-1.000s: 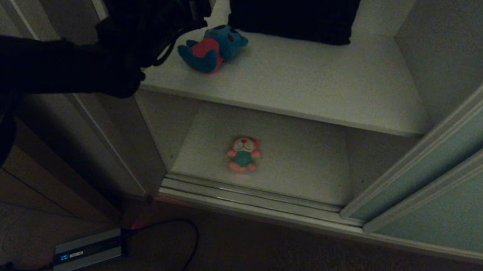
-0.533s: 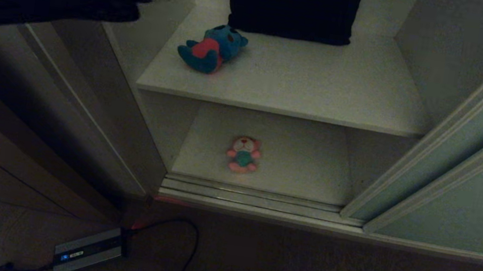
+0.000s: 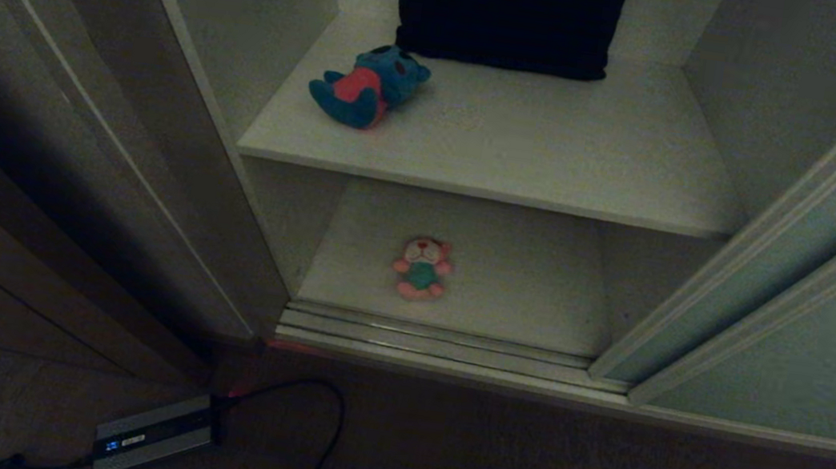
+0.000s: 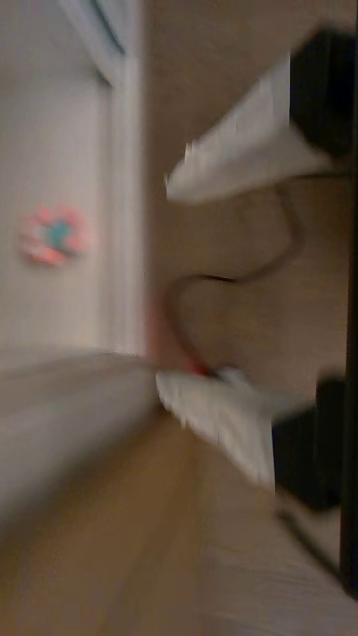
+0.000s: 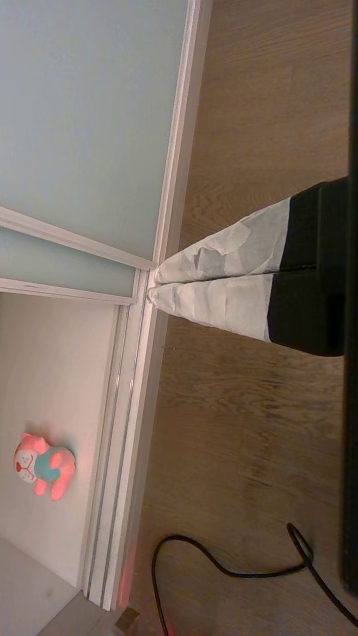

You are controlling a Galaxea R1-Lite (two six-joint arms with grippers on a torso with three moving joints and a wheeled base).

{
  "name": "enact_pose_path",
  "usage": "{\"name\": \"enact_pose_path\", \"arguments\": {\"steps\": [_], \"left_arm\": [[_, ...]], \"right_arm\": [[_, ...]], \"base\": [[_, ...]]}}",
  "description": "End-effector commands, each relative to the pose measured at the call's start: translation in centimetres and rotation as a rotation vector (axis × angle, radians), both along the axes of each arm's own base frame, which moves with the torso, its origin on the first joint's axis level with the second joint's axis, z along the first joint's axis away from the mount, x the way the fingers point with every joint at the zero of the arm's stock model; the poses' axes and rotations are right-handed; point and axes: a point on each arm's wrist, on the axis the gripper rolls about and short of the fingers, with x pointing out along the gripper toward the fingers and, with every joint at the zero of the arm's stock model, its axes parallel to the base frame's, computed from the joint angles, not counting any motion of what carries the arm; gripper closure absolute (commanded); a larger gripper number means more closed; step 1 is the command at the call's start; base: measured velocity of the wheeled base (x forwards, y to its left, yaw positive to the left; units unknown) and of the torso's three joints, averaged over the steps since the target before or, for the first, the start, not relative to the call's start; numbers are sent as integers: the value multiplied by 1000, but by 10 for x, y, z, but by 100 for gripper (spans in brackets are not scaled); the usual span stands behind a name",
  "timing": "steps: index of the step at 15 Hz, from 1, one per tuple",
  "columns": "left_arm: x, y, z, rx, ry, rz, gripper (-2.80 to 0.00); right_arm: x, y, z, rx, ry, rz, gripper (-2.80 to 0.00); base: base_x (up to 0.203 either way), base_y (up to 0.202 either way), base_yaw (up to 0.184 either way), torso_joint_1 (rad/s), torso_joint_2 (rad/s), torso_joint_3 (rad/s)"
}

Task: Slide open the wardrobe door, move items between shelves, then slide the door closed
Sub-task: Place the pink doll on the higher shelf

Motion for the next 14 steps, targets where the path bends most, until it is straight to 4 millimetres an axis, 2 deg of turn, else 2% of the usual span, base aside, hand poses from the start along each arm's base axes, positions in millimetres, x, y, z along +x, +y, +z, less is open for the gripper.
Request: {"name": "enact_pose_path", "arguments": {"steps": [1, 4, 7, 8, 11, 14], "left_arm": [[-42, 5, -60, -2, -52, 46, 0], [-32, 4, -119, 7, 36, 57, 0], [-25, 2, -167, 3, -6, 23, 0], [-29, 1, -174, -3, -31, 7, 0], [-46, 0, -171, -38, -158, -24, 0], [-47, 0, -169, -88, -143, -5, 0]], "right_arm": [[0, 0, -1, -1, 3, 0, 0], [0, 0, -1, -1, 2, 0, 0], [0, 0, -1, -1, 1, 0, 0], [0, 0, -1, -1, 2, 0, 0], [0, 0, -1, -1, 3, 0, 0], [0, 0, -1, -1, 0, 0, 0]], "base": [[0, 0, 0, 0, 0, 0], [0, 0, 0, 0, 0, 0], [0, 0, 0, 0, 0, 0], [0, 0, 0, 0, 0, 0], [0, 0, 0, 0, 0, 0], [0, 0, 0, 0, 0, 0]]}}
